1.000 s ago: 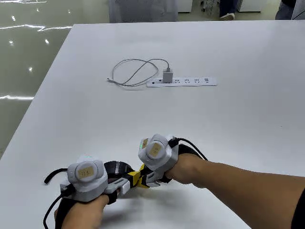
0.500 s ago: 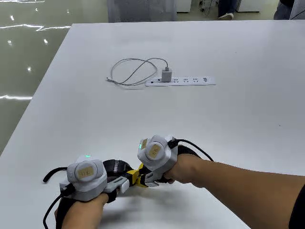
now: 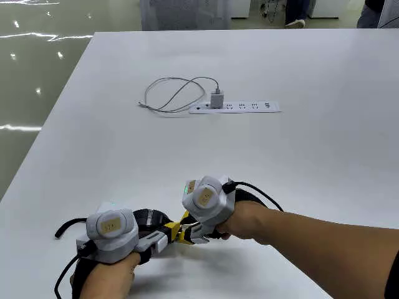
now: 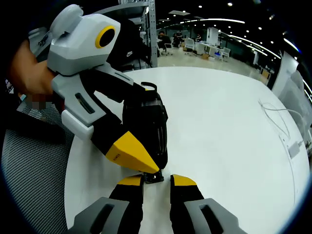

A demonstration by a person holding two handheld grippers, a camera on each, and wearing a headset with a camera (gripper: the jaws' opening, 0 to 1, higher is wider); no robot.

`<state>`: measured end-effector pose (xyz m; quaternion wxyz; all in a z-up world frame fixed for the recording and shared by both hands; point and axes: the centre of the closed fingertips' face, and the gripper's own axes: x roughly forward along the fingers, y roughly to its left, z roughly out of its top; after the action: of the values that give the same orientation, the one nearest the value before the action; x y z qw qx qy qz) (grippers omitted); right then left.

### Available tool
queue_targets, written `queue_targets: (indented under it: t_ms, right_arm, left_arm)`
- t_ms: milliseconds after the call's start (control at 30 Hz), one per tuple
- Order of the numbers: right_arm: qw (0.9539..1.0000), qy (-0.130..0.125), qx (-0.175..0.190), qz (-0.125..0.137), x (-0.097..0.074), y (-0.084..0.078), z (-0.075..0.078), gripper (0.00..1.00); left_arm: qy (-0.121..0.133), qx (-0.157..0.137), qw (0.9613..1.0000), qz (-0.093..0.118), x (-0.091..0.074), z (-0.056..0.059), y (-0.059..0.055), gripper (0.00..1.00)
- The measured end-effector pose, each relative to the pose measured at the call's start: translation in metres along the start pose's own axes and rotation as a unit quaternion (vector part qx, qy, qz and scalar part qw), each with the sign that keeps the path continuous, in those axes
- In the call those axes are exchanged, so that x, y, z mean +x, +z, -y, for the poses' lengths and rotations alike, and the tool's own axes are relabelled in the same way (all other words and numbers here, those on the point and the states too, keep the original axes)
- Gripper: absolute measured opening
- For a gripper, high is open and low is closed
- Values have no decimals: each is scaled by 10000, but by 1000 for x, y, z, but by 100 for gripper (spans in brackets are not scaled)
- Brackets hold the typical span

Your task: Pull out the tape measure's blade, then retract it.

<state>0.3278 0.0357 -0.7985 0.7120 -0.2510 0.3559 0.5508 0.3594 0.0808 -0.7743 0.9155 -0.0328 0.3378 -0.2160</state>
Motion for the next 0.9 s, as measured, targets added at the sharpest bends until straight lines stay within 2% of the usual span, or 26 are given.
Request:
queue_targets:
  t_ms: [100,267,400,533,667,800,900]
  right_arm:
    - [10000,-33,-25,25,-3,0,-1,17]
    - [9999,-105,0,105,-10,1,1,17]
    - [9997,-165,43,172,-16,1,2,18]
    - [9994,-233,105,241,-23,0,3,18]
    - [9986,-325,264,336,-32,-2,5,20]
    - [9972,-405,377,507,-41,2,3,22]
    - [9968,-446,380,541,-46,1,1,25]
  left_arm:
    - [-14,24,10000,-41,-1,1,1,64]
    - [-11,234,9997,102,-7,1,11,63]
    - [-13,255,9996,153,-9,-3,17,65]
    - [-147,244,9995,110,-11,-5,19,65]
    - [-200,387,9990,102,-14,-10,21,71]
    - [-381,379,9986,19,-16,-9,19,78]
    - [-479,463,9978,-10,-17,-9,17,84]
